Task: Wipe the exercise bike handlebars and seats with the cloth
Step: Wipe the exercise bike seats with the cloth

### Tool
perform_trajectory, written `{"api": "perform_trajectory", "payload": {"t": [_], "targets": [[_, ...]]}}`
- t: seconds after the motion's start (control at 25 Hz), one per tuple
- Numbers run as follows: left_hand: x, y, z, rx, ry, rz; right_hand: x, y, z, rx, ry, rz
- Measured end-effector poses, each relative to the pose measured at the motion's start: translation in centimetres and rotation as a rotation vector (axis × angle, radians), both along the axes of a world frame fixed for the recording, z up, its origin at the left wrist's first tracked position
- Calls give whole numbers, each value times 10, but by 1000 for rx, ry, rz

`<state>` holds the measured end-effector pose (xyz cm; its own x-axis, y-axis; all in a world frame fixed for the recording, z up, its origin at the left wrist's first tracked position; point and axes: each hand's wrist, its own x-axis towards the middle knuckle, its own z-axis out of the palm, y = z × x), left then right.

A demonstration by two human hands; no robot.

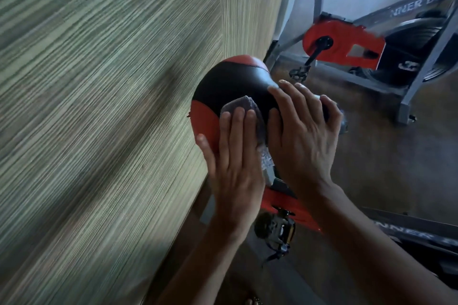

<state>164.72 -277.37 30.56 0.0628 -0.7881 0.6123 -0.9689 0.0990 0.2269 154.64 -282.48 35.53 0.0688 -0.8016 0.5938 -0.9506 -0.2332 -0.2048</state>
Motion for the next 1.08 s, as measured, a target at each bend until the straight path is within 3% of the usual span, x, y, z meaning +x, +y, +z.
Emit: {"api": "perform_trajectory", "payload": {"t": [0.12,0.32,0.4,0.64,0.76,0.84,1.0,1.08], "targets": [[20,9,-3,-2,114,-43,2,0,2,21,-26,-15],[55,7,-8,7,655,-165,7,-1,3,51,-50,-67],[52,1,-4,15,752,-197,11,-2,3,70,-53,-93],[52,-5,-4,-64,428,-329,16,-1,3,77,-66,-122],[55,-17,-3,-111,553,-202,15,0,2,73,-69,-121],[46,-17,1,-134,520,-161,16,-2,2,66,-76,-132],[33,-8,6,-96,155,-162,19,0,4,98,-105,-125],[32,-10,14,-51,99,-123,13,2,11,149,-119,-81]]}}
